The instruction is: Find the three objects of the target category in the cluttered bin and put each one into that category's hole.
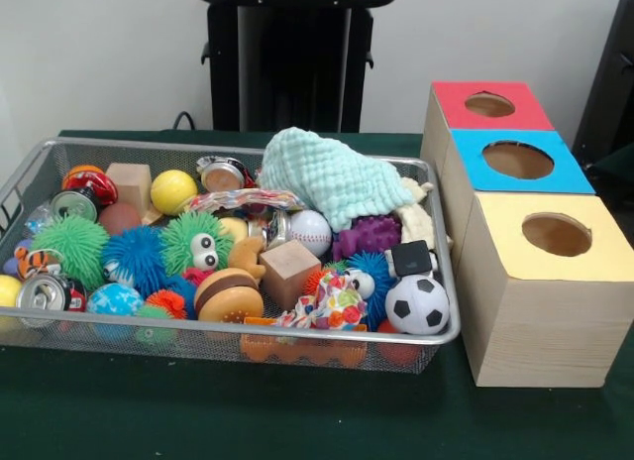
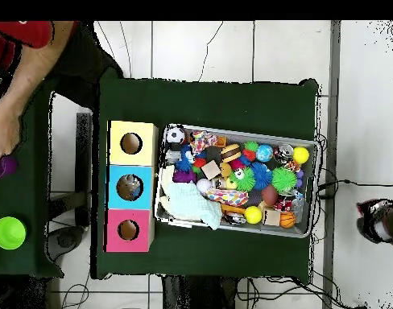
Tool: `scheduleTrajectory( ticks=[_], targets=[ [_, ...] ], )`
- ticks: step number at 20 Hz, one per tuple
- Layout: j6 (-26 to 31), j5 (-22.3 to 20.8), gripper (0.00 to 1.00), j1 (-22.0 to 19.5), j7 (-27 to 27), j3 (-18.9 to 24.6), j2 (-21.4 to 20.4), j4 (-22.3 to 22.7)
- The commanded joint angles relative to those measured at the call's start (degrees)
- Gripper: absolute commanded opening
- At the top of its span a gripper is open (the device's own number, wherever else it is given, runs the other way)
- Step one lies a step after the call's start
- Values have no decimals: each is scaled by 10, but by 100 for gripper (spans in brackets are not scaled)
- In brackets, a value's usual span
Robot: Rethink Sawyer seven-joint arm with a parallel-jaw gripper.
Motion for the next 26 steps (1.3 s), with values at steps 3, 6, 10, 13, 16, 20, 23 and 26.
scheduleTrajectory(
  ticks=[3, 6, 10, 13, 16, 20, 23, 26],
  targets=[
    [89, -41, 100, -77, -295, 88, 86, -124],
    [102, -36, 100, -92, -323, 97, 106, -157],
    [126, -31, 100, -119, -387, 118, 149, -227],
    [143, -33, 100, -134, -443, 133, 187, -284],
    [170, -40, 100, -139, -514, 155, 240, -355],
    [172, -33, 100, -115, -460, 140, 290, -392],
    [172, -12, 100, -96, -373, 117, 316, -402],
    [155, 2, 100, -86, -320, 107, 332, -407]
  ],
)
